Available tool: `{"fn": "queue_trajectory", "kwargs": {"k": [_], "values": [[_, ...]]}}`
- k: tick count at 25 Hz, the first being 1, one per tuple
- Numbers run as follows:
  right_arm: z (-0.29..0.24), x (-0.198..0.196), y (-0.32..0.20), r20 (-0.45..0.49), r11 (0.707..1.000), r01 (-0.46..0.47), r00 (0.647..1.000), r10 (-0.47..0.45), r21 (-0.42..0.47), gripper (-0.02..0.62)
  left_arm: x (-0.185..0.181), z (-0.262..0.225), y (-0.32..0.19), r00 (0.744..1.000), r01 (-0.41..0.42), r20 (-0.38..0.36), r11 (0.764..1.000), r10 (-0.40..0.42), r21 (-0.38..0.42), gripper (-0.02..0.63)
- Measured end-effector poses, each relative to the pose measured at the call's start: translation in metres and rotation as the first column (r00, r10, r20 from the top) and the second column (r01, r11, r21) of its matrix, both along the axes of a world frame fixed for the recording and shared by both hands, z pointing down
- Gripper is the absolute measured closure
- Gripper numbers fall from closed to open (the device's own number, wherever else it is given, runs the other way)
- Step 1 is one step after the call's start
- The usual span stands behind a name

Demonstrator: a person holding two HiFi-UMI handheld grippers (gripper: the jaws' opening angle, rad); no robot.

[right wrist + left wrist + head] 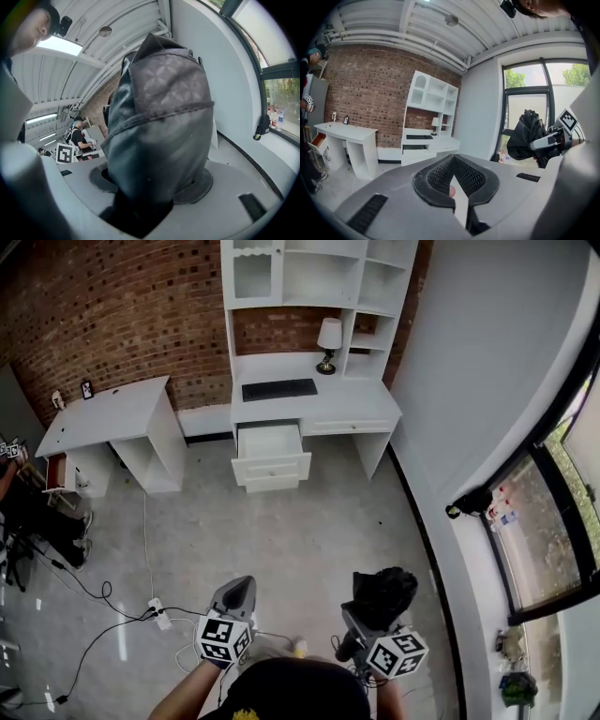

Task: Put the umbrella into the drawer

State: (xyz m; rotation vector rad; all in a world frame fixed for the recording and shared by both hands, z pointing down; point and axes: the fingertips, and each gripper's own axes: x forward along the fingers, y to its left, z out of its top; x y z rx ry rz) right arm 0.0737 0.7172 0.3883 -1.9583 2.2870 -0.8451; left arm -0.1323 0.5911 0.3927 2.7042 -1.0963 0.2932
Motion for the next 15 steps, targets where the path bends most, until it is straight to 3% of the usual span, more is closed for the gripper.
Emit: {"fn": "queue_trajectory", "kwargs": {"k": [15], "values": [[0.003, 0.025, -0.012, 0.016, 1.000, 0.003, 1.000, -0.003, 0.006, 0.327, 0.018, -0.006, -0.006, 1.000, 0.016, 0.011, 1.000, -0.016, 0.012, 0.589]]}}
